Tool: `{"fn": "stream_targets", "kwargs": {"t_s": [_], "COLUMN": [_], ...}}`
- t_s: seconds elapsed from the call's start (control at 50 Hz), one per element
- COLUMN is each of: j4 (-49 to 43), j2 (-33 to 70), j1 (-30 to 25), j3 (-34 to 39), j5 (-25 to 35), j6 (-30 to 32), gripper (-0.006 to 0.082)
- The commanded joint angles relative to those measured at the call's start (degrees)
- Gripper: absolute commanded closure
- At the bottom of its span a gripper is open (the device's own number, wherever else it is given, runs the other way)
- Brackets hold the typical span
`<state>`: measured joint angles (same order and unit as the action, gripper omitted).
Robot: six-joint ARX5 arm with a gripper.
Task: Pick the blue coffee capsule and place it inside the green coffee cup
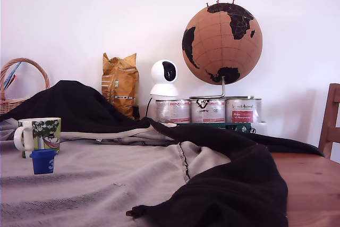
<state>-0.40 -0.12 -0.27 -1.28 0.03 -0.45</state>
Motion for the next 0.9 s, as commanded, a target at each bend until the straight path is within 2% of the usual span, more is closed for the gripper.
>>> {"fn": "stream_targets", "kwargs": {"t_s": [0.0,0.14,0.22,0.4,0.58,0.88], "j4": [-5.33,-5.53,-4.76,0.63,2.51,6.1], "j2": [-0.37,-0.37,-0.37,-0.24,0.44,9.53], "j1": [1.64,1.64,1.6,1.44,-0.55,-6.82], "j3": [2.67,2.67,2.67,2.67,2.67,2.69], "j5": [5.92,5.95,6.51,14.78,18.05,19.02], "j6": [-4.09,-4.2,-6.51,-12.83,-17.86,-17.05], "gripper": [0.0786,0.0786,0.0786,0.0786,0.0786,0.0786]}}
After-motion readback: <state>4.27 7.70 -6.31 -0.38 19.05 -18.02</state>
